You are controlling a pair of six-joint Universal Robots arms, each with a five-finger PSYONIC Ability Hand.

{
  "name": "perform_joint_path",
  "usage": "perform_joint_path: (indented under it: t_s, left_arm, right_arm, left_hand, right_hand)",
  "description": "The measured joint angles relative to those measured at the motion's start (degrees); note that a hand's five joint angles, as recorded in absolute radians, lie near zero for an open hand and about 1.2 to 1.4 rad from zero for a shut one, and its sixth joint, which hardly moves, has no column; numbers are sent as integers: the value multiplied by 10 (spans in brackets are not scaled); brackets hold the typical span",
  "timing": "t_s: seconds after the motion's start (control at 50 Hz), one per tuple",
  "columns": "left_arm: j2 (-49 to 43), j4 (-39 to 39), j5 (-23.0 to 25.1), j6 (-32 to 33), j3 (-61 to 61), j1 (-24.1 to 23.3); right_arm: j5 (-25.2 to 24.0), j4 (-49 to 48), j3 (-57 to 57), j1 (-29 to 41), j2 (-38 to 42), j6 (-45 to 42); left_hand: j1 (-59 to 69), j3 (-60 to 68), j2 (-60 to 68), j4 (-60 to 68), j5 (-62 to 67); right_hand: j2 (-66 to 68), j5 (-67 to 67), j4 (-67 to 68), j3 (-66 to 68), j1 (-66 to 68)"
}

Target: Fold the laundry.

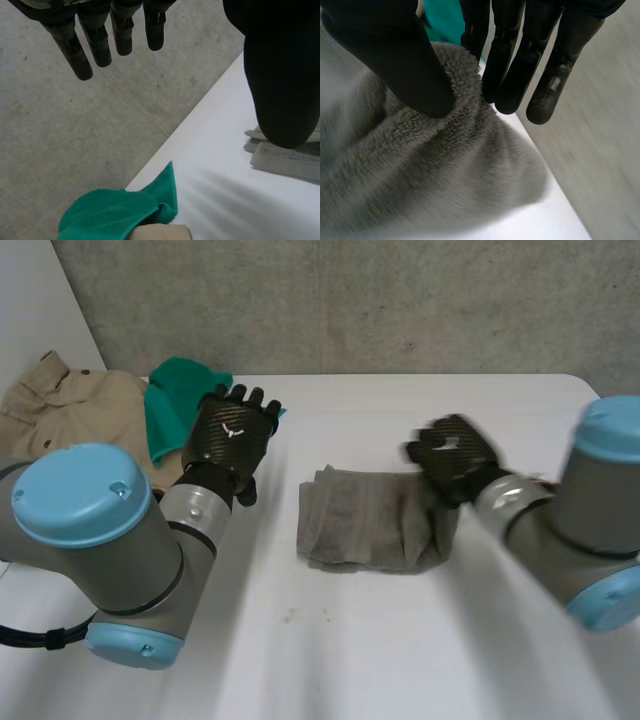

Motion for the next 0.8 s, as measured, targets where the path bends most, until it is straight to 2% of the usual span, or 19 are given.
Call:
perform_joint_path:
  t_s: [0.02,0.06,0.08,0.12,0.14,0.16,0.2,0.22,0.24,0.3,0.36,0.44,0.58,0.8]
  left_arm:
    - [0,0,0,0,0,0]
    - [1,0,-1,-3,8,0]
    - [1,0,-2,-5,12,-1]
    - [-1,0,-2,-18,24,-2]
    - [-2,0,-2,-26,29,-2]
    - [-4,-1,-2,-34,34,-2]
    - [-9,-3,-2,-64,51,-3]
    - [-14,-5,-1,-90,64,-3]
    - [-19,-7,0,-112,75,-4]
    - [-31,-15,5,-160,99,-5]
    - [-52,-35,23,-214,135,-11]
    - [-80,-64,46,-240,169,-29]
    - [-118,-115,44,-241,189,-51]
    - [-146,-167,-39,-221,180,-54]
  right_arm:
    - [0,0,0,0,0,0]
    - [-35,-13,-8,65,22,-3]
    - [-46,-16,-11,82,30,-3]
    - [-63,-22,-21,113,51,5]
    - [-64,-24,-27,123,60,15]
    - [-61,-26,-31,127,64,25]
    - [-45,-27,-41,127,72,63]
    - [-34,-27,-45,123,73,87]
    - [-14,-27,-50,110,73,135]
    - [9,-25,-53,79,63,212]
    - [28,-18,-47,22,34,324]
    - [22,6,-42,-15,12,388]
    - [-7,75,-64,-27,31,377]
    - [-29,168,-159,-1,112,330]
  left_hand:
    - [0,0,0,0,0]
    - [0,0,0,0,0]
    - [0,0,0,0,0]
    - [0,0,0,0,0]
    - [0,0,0,0,0]
    - [0,0,0,0,0]
    - [0,0,0,0,0]
    - [0,0,0,0,0]
    - [0,0,0,0,0]
    - [0,0,0,0,0]
    - [0,0,0,0,0]
    - [0,0,0,0,0]
    - [0,0,0,0,0]
    - [0,0,0,0,0]
  right_hand:
    - [0,0,0,0,0]
    - [-5,-1,-10,-9,3]
    - [-37,-20,-40,-37,-22]
    - [-174,-145,-170,-168,-155]
    - [-342,-305,-333,-331,-310]
    - [-342,-305,-333,-331,-310]
    - [-461,-423,-453,-452,-383]
    - [-461,-423,-453,-452,-383]
    - [-545,-513,-548,-556,-414]
    - [-545,-514,-548,-556,-414]
    - [-545,-515,-548,-556,-414]
    - [-545,-515,-548,-556,-414]
    - [-545,-515,-548,-556,-414]
    - [-545,-515,-548,-556,-414]
